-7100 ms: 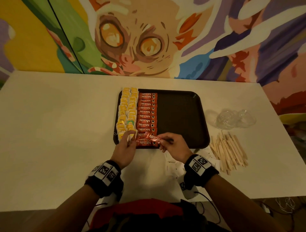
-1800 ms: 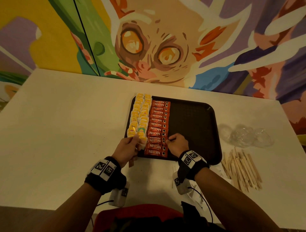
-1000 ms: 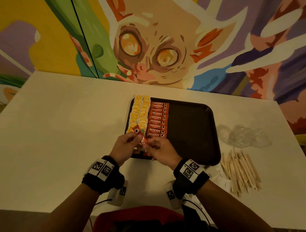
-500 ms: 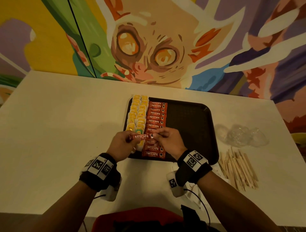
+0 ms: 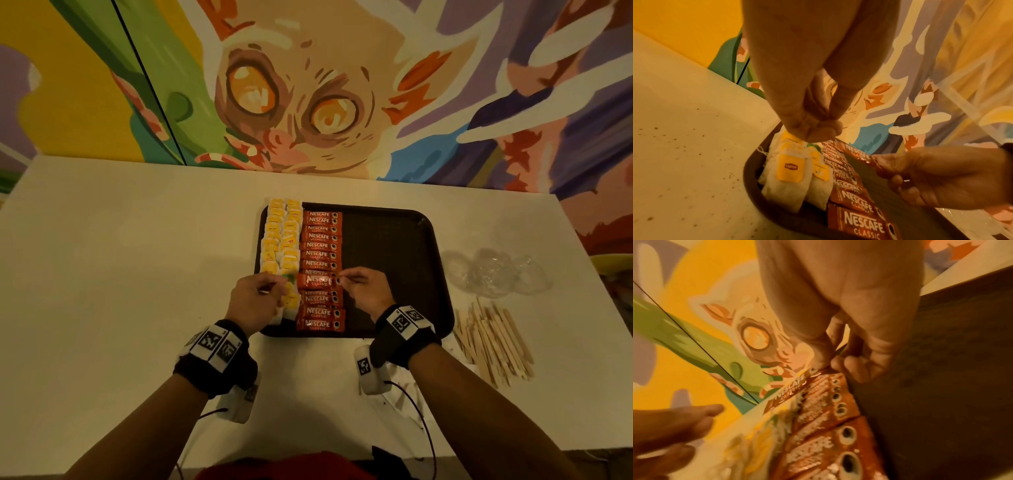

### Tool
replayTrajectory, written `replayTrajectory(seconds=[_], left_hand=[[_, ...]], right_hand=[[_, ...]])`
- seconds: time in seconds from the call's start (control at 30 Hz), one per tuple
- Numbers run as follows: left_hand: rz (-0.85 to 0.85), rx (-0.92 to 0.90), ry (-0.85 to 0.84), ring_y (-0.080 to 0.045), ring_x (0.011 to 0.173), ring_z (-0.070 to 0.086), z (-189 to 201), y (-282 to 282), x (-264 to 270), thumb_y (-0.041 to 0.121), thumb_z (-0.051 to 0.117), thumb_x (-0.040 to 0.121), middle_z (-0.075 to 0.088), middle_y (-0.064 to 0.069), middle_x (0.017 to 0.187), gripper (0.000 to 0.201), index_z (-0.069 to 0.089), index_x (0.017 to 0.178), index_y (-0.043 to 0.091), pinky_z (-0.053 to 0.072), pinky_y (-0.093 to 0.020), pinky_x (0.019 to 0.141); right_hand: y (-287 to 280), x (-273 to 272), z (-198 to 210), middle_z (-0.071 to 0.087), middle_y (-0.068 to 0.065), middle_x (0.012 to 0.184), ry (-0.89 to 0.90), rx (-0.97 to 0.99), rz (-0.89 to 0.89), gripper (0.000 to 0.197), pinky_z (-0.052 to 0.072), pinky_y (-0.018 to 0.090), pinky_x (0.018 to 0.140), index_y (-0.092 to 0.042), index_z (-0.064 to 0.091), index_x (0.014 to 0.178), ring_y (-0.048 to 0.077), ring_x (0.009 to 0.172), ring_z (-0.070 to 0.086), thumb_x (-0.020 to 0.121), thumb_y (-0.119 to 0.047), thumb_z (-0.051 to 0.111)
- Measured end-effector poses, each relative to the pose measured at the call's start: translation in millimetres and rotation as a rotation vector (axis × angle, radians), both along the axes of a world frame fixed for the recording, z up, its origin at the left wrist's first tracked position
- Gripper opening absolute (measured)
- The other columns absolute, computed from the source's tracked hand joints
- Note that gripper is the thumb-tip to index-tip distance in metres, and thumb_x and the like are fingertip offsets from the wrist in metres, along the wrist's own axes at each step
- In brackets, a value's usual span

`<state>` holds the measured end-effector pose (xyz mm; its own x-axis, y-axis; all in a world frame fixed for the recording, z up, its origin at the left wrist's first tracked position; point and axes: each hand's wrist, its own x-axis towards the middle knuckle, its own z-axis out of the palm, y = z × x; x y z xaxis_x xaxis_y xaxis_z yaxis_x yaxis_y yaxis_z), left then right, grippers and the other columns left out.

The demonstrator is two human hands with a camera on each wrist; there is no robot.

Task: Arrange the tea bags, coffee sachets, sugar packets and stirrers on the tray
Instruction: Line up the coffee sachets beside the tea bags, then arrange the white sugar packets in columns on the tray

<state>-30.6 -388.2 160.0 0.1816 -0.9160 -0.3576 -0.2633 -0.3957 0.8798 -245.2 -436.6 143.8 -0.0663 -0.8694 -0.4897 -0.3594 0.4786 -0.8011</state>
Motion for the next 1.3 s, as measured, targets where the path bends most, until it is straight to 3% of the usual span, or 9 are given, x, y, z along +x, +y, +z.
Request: replayTrajectory(seconds=[0.1,0.3,0.53,0.67,0.83,1.03,1.13,1.23,1.3], left_hand=[[-0.060,0.029,-0.009,-0.016,0.064,0.065,-1.4,2.9,4.1,0.015,0.064,0.091,0.069,0.003,0.081,0.013,0.070,0.080,0.020,0.058,-0.035,0.065],[-0.085,0.049,0.004,-0.015,0.083,0.065,0.5,8.8,0.1,0.019,0.065,0.090,0.067,0.003,0.095,0.008,0.070,0.091,0.013,0.060,-0.034,0.069],[-0.066,0.058,-0.019,-0.012,0.073,0.064,1.9,20.9,-14.7,0.022,0.063,0.092,0.067,0.003,0.092,0.007,0.068,0.089,0.017,0.051,-0.020,0.057],[-0.075,0.078,-0.009,-0.013,0.079,0.064,2.1,24.9,-28.9,0.023,0.063,0.092,0.067,0.002,0.098,0.007,0.067,0.094,0.017,0.049,-0.015,0.056],[-0.151,0.072,-0.013,-0.009,0.081,0.059,4.6,24.1,-51.2,0.017,0.061,0.093,0.064,0.004,0.092,0.008,0.066,0.094,0.012,0.047,-0.010,0.052],[-0.366,0.071,-0.121,-0.004,0.078,0.058,0.9,29.5,-86.8,0.017,0.062,0.092,0.061,0.013,0.087,0.010,0.066,0.086,0.024,0.047,-0.017,0.066],[-0.534,0.166,-0.216,-0.009,0.094,0.057,-5.1,34.9,-107.6,0.020,0.061,0.093,0.059,0.010,0.097,0.012,0.066,0.103,0.022,0.049,-0.027,0.087],[-0.603,0.244,-0.293,-0.013,0.106,0.057,-8.3,42.7,-134.9,0.029,0.065,0.090,0.057,0.006,0.110,0.030,0.059,0.117,0.020,0.047,-0.024,0.087],[-0.640,0.317,-0.380,-0.017,0.112,0.053,-11.7,49.1,-152.8,0.039,0.067,0.086,0.053,0.001,0.122,0.051,0.049,0.129,0.018,0.046,-0.027,0.090]], right_hand=[[-2.9,-2.2,-12.8,0.071,-0.002,0.099,0.096,0.021,-0.015,0.020,0.055,0.041,0.093,-0.030,0.067,0.079,0.015,0.099,0.067,0.088,-0.012,0.070],[-10.5,-1.8,-23.9,0.072,-0.001,0.102,0.160,0.050,0.068,0.017,0.054,0.038,0.094,-0.029,0.068,0.082,0.015,0.101,0.067,0.087,-0.013,0.071],[-15.6,-4.7,-29.2,0.071,0.002,0.108,0.214,0.021,0.197,0.014,0.055,0.033,0.090,-0.029,0.063,0.085,0.016,0.101,0.067,0.087,-0.019,0.072],[-18.2,-13.1,-25.5,0.071,0.000,0.104,0.226,0.027,0.243,0.013,0.054,0.026,0.084,-0.026,0.063,0.089,0.012,0.095,0.067,0.085,-0.022,0.075],[-12.1,-37.5,-16.2,0.068,-0.005,0.093,0.220,0.001,0.219,0.011,0.046,0.016,0.066,-0.025,0.065,0.095,0.005,0.082,0.062,0.087,-0.026,0.073],[12.9,-96.6,1.4,0.065,-0.011,0.093,0.193,-0.041,0.265,0.010,0.042,0.010,0.063,-0.021,0.069,0.101,-0.001,0.085,0.060,0.091,-0.021,0.067],[31.3,-130.2,10.6,0.066,-0.011,0.087,0.230,-0.045,0.313,0.004,0.046,0.009,0.066,-0.024,0.068,0.093,0.003,0.084,0.062,0.092,-0.020,0.067],[52.5,-160.9,16.0,0.063,-0.015,0.078,0.395,-0.054,0.348,0.007,0.046,0.007,0.063,-0.026,0.064,0.086,-0.002,0.075,0.060,0.091,-0.023,0.067],[66.7,-178.1,14.9,0.064,-0.009,0.084,0.472,-0.019,0.339,0.009,0.049,0.017,0.069,-0.026,0.062,0.089,0.007,0.082,0.063,0.088,-0.031,0.068]])
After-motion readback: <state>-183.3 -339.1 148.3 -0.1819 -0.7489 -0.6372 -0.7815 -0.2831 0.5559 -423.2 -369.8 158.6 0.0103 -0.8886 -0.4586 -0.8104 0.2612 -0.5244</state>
